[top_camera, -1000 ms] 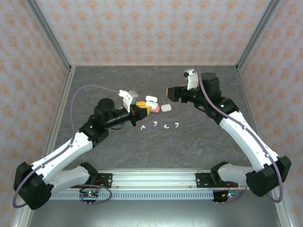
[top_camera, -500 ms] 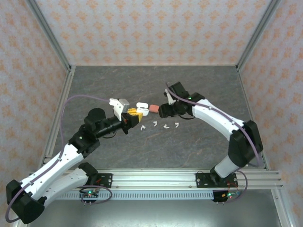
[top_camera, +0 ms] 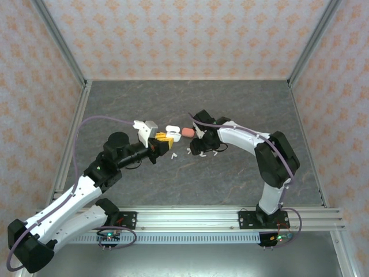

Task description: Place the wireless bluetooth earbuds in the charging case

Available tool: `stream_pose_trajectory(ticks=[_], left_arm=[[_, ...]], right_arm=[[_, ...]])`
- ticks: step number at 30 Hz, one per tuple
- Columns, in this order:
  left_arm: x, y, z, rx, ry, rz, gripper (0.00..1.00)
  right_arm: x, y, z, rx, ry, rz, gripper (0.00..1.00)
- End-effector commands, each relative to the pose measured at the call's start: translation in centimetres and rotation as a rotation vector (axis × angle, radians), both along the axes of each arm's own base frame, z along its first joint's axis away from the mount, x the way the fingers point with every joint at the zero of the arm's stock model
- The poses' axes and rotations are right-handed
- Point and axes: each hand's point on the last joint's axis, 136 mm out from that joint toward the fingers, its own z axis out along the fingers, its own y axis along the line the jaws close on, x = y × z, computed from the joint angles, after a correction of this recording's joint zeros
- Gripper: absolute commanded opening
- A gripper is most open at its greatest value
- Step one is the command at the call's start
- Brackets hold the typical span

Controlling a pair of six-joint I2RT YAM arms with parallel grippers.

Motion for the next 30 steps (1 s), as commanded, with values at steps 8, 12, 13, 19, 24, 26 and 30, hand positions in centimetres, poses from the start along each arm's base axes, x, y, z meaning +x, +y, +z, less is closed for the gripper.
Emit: stream_pose_trajectory(ticks=[8, 12, 13, 19, 24, 26, 30], left_arm=[[0.2, -0.1, 0.2, 0.018, -0.015, 0.007, 0.0], [0.3, -0.1, 0.4, 0.018, -0.018, 0.01, 0.0], [0.4, -0.1, 0.4, 0.018, -0.016, 0.011, 0.0], [0.5, -0.3, 0.6, 0.021, -0.012, 0.005, 0.0], [0.6, -0.4, 0.6, 0.02, -0.006, 0.004, 0.0], [0.7, -0.5, 0.5, 0.021, -0.004, 0.005, 0.0], [0.8, -0.6, 0.4, 0.022, 0.0, 0.003, 0.0]], right_arm=[[-1.6, -0.9, -2.6, -0.062, 0.076, 0.008, 0.62], [-2.3, -0.8, -3.1, -0.056, 0.104, 0.012, 0.61], [-2.4, -0.8, -3.2, -0.057, 0.111, 0.016, 0.6], [-2.9, -0.6, -4.0, -0.053, 0.143, 0.022, 0.57], [-3.6, -0.4, -4.2, -0.055, 0.17, 0.031, 0.53], [-3.9, -0.5, -4.0, -0.056, 0.179, 0.031, 0.52], [-4.7, -0.5, -3.4, -0.034, 0.195, 0.029, 0.5]])
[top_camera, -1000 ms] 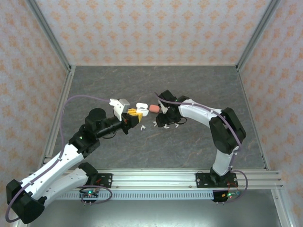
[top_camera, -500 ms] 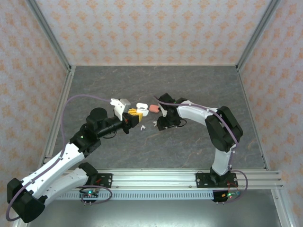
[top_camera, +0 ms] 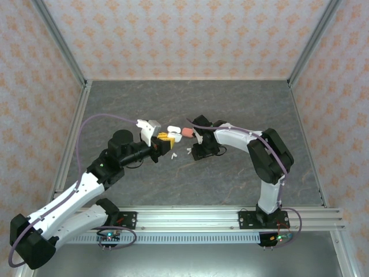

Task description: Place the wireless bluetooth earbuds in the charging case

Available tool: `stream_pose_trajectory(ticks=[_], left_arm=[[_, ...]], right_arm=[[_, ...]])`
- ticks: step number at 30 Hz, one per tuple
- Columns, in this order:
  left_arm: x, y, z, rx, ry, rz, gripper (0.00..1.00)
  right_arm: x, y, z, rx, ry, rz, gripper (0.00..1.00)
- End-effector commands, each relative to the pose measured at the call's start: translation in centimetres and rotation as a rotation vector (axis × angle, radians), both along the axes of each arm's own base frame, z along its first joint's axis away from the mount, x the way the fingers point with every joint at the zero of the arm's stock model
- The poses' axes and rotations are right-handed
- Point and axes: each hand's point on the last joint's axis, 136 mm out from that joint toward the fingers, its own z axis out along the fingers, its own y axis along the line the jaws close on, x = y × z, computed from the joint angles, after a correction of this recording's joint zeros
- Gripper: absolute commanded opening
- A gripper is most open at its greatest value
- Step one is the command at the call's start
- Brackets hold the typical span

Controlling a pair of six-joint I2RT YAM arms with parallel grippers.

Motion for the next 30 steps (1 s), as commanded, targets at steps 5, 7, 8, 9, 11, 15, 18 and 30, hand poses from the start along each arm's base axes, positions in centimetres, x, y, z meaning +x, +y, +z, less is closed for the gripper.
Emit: stream_pose_trajectory(ticks=[5, 7, 8, 9, 11, 15, 18, 30], left_arm=[[0.2, -0.3, 1.5, -0.011, -0.038, -0.006, 0.0], [0.2, -0.4, 1.5, -0.013, -0.037, -0.006, 0.0], [0.2, -0.4, 1.5, -0.015, -0.037, -0.006, 0.0], [0.2, -0.4, 1.4, -0.014, -0.035, -0.008, 0.0], [0.2, -0.4, 1.6, -0.017, -0.037, -0.008, 0.0], [0.2, -0.4, 1.4, -0.016, -0.034, -0.007, 0.0], [0.2, -0.4, 1.4, -0.014, -0.033, -0.007, 0.0], [0.0, -0.1, 1.4, -0.014, -0.038, -0.001, 0.0]], right_arm=[[-4.2, 0.7, 0.1, 0.039, 0.128, 0.029, 0.48], [-4.6, 1.2, 0.2, 0.054, 0.142, 0.035, 0.47], [-4.7, 1.4, 0.2, 0.062, 0.148, 0.037, 0.47], [-4.8, 1.7, 0.3, 0.073, 0.152, 0.036, 0.47], [-4.9, 2.1, 0.5, 0.093, 0.154, 0.035, 0.47], [-4.5, 2.2, 1.2, 0.1, 0.13, 0.038, 0.47], [-3.7, 1.5, 2.5, 0.063, 0.068, 0.051, 0.47], [1.1, 1.0, 3.6, 0.014, -0.07, 0.125, 0.47]])
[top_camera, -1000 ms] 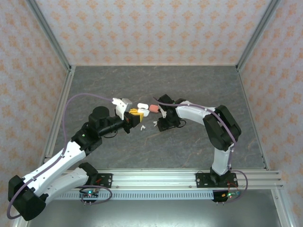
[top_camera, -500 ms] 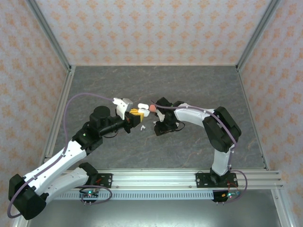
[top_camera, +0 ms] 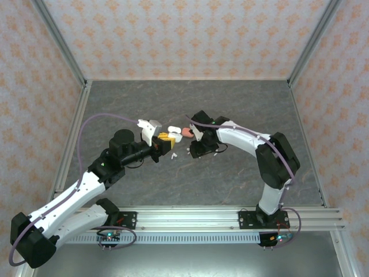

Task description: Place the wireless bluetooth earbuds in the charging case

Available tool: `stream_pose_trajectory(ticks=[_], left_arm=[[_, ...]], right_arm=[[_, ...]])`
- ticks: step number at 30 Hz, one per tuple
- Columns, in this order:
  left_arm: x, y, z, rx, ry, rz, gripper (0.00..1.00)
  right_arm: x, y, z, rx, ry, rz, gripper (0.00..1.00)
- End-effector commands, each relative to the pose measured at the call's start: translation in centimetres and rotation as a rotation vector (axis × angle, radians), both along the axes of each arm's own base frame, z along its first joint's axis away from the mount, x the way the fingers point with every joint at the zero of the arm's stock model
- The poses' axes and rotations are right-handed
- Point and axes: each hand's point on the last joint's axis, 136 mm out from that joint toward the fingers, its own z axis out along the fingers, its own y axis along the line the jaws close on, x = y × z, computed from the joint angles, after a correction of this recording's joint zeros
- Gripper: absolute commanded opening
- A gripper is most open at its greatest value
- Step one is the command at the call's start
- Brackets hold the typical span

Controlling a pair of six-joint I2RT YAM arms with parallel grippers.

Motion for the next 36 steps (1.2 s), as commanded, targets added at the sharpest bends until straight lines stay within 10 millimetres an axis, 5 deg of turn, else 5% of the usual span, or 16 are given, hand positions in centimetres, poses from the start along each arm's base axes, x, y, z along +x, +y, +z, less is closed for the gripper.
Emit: stream_pose_trajectory(ticks=[1, 8, 21, 36], left_arm=[[-0.2, 0.0, 1.9, -0.021, -0.05, -0.001, 0.0], [-0.2, 0.1, 1.7, -0.015, -0.049, 0.007, 0.0], [0.0, 0.0, 1.6, -0.01, -0.043, 0.004, 0.0], [0.1, -0.1, 1.8, -0.008, -0.047, 0.002, 0.0]], right_arm=[[1.8, -0.4, -0.7, -0.054, -0.044, 0.045, 0.47], [3.1, 0.0, -2.2, -0.061, -0.043, 0.062, 0.47], [1.3, -0.2, -4.9, -0.069, 0.054, 0.075, 0.4], [1.1, -0.1, -4.3, -0.053, 0.057, 0.077, 0.23]])
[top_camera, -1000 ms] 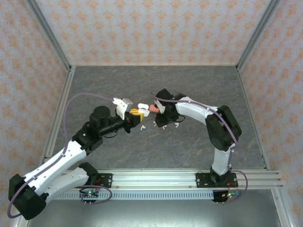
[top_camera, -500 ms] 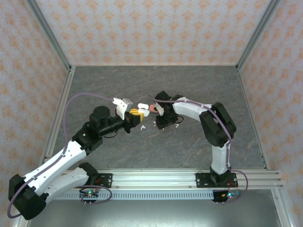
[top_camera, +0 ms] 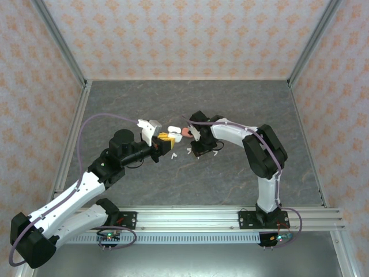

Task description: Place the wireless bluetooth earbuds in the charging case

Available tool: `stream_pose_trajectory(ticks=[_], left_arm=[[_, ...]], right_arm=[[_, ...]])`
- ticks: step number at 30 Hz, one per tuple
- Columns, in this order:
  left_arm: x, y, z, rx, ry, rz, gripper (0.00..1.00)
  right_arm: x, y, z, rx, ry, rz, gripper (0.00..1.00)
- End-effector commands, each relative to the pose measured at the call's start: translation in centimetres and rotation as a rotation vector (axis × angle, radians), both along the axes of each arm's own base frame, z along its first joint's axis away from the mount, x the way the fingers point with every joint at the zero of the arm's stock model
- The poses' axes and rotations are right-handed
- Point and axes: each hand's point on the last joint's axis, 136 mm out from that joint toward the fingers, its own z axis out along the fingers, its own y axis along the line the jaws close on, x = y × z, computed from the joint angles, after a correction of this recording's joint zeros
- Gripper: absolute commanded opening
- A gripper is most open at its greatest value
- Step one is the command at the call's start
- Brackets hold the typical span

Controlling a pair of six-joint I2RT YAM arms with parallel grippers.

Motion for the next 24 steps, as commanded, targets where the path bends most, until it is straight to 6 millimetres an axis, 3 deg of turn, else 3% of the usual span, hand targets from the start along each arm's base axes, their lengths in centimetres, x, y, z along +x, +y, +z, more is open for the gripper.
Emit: stream_pose_trajectory(ticks=[1, 6, 9, 16, 24], left_arm=[[0.1, -0.1, 1.8, -0.008, -0.046, 0.001, 0.0], [0.1, -0.2, 1.9, -0.02, -0.047, 0.0, 0.0], [0.2, -0.5, 2.2, -0.037, -0.059, -0.007, 0.0], [0.7, -1.3, 4.0, -0.11, -0.128, -0.031, 0.0], [1.1, -1.9, 6.0, -0.154, -0.194, -0.047, 0.0]], right_arm=[[-0.6, 0.2, 0.2, 0.008, 0.012, 0.014, 0.23], [0.1, 0.2, 3.8, 0.069, -0.064, -0.018, 0.22], [0.6, 0.1, 7.2, 0.131, -0.139, -0.045, 0.22], [1.2, -0.4, 18.3, 0.337, -0.403, -0.093, 0.22], [-0.8, 0.5, 29.8, 0.621, -0.592, -0.047, 0.22]])
